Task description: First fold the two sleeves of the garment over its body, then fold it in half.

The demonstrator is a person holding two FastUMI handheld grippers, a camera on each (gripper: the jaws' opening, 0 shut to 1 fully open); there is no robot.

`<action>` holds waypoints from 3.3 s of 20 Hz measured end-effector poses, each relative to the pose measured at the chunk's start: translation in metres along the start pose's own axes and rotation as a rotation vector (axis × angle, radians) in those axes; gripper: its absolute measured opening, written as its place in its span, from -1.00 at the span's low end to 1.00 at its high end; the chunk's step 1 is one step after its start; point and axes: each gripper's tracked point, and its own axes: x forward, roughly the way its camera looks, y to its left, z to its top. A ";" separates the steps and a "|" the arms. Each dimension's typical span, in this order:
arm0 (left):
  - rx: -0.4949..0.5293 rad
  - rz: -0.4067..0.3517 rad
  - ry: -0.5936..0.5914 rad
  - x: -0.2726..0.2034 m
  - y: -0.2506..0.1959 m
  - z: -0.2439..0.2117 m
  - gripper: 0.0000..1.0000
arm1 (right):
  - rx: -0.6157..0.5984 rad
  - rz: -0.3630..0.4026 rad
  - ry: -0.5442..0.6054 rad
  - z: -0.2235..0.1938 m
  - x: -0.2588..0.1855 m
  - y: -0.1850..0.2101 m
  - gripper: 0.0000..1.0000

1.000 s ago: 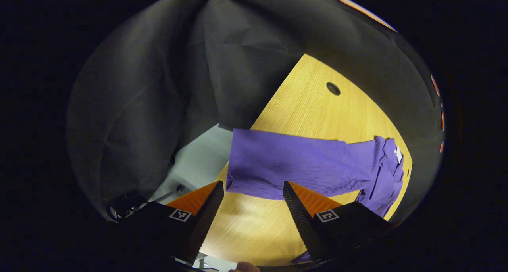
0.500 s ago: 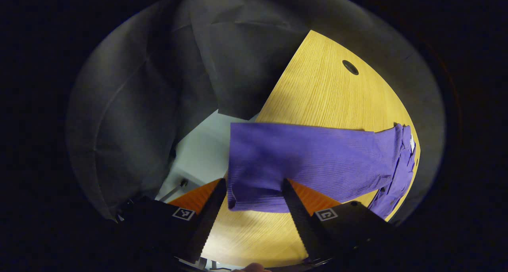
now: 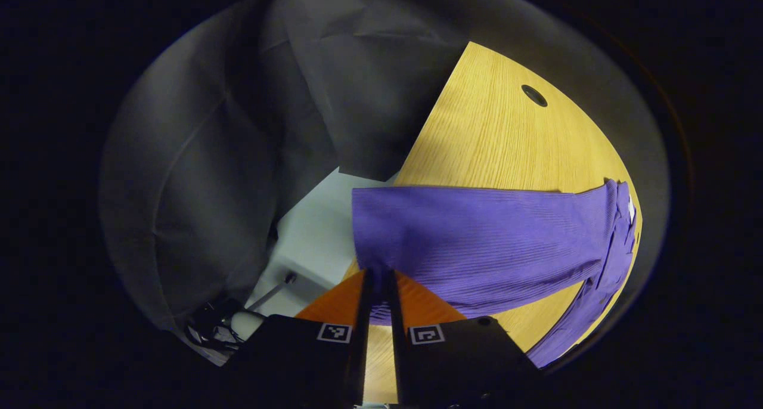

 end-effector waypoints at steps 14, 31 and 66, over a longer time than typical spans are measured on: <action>0.192 -0.171 -0.208 -0.143 -0.134 0.031 -0.81 | 0.078 0.023 -0.032 0.000 0.003 -0.032 0.88; 0.700 -0.373 -0.256 -0.247 -0.459 -0.016 -0.81 | 0.183 -0.031 -0.025 -0.037 -0.029 -0.096 0.88; 0.830 -0.558 -0.755 -0.337 -0.614 -0.112 0.81 | 0.224 0.012 -0.014 -0.085 -0.045 -0.148 0.88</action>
